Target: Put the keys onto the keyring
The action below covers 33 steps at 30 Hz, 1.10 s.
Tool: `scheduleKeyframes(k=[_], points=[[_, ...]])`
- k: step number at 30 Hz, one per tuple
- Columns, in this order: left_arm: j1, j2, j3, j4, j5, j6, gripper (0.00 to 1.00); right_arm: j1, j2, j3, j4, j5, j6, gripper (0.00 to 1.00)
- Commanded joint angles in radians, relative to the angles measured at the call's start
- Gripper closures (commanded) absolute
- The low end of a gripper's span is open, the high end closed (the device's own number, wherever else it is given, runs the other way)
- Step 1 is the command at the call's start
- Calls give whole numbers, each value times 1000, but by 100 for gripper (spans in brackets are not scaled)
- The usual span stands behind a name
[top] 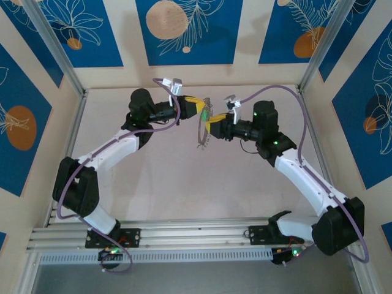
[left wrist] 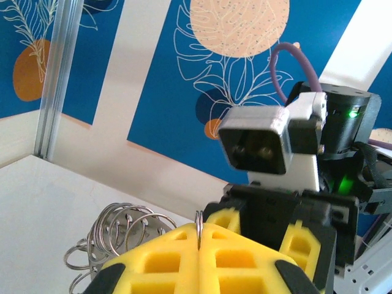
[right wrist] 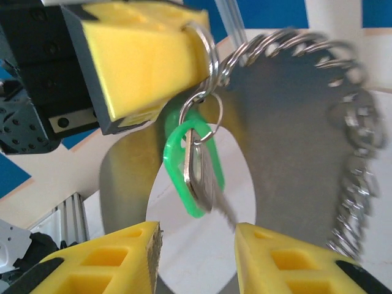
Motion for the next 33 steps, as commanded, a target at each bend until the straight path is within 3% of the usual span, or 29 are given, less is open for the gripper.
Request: scheduleKeyframes(k=[1, 8, 19, 33], points=[[-7, -35, -1, 114, -28, -22, 100, -37, -71, -26, -38, -38, 44, 62], [-7, -11, -9, 216, -75, -93, 100, -112, -107, -29, 135, -49, 233, 62], [-7, -17, -87, 387, -159, -166, 100, -127, 85, 82, 492, -110, 548, 61], [-7, 20, -80, 468, -202, -251, 100, -50, 158, 114, 559, -101, 519, 62]])
